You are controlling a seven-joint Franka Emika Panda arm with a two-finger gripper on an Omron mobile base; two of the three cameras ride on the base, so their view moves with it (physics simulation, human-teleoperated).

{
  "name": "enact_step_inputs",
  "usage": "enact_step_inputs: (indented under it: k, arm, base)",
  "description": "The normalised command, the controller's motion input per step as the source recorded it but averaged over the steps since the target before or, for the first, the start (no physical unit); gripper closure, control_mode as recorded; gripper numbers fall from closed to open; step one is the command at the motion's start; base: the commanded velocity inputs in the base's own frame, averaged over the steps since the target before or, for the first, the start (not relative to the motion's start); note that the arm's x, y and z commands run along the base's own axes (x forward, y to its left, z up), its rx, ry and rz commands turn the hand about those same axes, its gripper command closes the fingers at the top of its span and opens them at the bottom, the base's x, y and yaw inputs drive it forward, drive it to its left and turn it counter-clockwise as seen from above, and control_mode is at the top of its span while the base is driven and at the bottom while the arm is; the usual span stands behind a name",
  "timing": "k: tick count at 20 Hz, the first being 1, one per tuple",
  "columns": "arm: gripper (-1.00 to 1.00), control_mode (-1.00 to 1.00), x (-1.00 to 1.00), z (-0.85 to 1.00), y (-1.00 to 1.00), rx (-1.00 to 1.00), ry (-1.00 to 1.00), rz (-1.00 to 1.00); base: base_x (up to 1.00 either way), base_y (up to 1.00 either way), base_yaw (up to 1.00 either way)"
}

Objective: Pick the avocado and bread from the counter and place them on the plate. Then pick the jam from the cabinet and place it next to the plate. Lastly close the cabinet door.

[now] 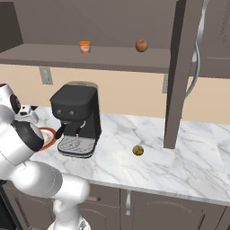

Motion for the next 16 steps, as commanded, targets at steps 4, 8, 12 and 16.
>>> enact_step_inputs:
  k: [4,8,12,16]
  arm:
    - [1.00,-1.00,0.01,-0.11,0.03,0.00,0.00,0.00]
    - [1.00,-1.00,0.06,-0.15,0.00,0.00,0.00,0.00]
    - [1.00,-1.00,0.07,-0.14,0.00,0.00,0.00,0.00]
    - [1.00,-1.00,0.08,-0.10,0.03,0.00,0.00,0.00]
  base:
    - [0.00,0.00,0.00]
    - [0.00,0.00,0.00]
    - [0.00,0.00,0.00]
    - [0.00,0.00,0.00]
